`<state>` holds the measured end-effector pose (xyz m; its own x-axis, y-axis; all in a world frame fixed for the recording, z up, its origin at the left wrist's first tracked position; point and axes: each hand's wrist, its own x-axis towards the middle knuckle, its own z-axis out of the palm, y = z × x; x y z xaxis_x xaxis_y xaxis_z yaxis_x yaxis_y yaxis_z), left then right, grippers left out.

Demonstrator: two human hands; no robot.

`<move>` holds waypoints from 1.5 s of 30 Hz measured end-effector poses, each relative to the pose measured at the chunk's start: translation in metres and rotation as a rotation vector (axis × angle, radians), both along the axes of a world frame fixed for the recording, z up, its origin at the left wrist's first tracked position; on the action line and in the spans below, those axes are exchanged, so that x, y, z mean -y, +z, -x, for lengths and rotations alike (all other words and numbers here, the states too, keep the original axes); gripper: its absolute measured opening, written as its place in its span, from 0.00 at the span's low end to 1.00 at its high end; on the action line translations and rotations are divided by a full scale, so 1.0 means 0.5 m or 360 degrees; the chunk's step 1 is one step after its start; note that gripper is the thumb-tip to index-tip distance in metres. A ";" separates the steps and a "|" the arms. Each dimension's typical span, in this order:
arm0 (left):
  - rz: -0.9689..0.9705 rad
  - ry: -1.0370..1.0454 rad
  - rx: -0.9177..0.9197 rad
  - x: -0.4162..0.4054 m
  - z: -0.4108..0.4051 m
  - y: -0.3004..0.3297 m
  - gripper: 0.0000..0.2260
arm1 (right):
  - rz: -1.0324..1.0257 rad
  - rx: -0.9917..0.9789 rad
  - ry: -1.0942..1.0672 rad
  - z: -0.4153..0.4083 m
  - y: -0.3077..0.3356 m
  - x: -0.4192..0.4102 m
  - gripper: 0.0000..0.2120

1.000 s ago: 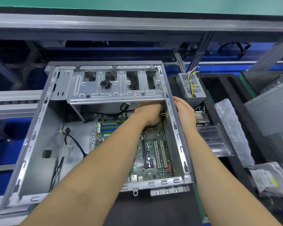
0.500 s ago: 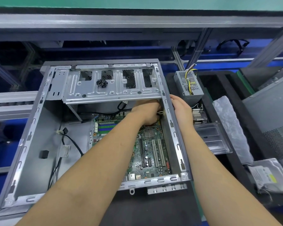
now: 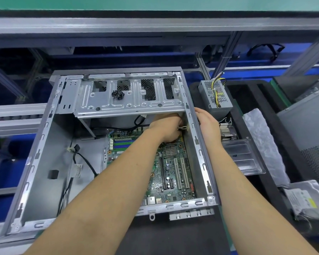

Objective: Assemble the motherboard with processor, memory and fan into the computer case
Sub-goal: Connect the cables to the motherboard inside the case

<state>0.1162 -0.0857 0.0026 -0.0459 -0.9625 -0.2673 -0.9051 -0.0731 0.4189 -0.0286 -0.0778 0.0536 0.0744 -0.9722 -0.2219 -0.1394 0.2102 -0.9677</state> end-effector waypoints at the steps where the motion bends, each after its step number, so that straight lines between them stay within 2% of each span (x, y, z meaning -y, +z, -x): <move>1: 0.0005 -0.0001 -0.0006 0.000 0.000 0.000 0.11 | -0.0001 0.0006 -0.0003 -0.001 0.000 0.000 0.10; 13: -0.0050 -0.0033 0.0032 0.000 -0.001 0.001 0.05 | 0.0038 -0.0006 0.0012 0.000 0.002 -0.001 0.11; 18: -0.0034 -0.0037 0.0046 -0.001 0.002 0.003 0.08 | 0.0041 0.0005 0.0027 0.001 0.000 -0.002 0.11; 25: -0.0053 -0.0036 0.0066 0.000 0.003 0.004 0.05 | 0.0047 0.0012 0.0032 0.001 0.000 -0.001 0.12; 32: -0.0054 -0.0042 0.0070 0.001 0.003 -0.002 0.06 | 0.0031 0.0031 0.0013 0.001 -0.002 -0.001 0.11; 36: -0.0074 -0.0029 0.0051 0.000 0.008 0.000 0.02 | 0.0032 0.0033 0.0013 0.001 -0.002 0.000 0.10; 42: -0.0104 0.0042 -0.0051 -0.009 0.003 -0.006 0.11 | 0.0020 0.0010 0.0022 0.001 -0.001 0.000 0.11; 45: -0.0047 0.0130 -0.0116 -0.019 0.004 -0.014 0.12 | 0.0008 0.0003 0.0016 0.001 -0.002 0.001 0.11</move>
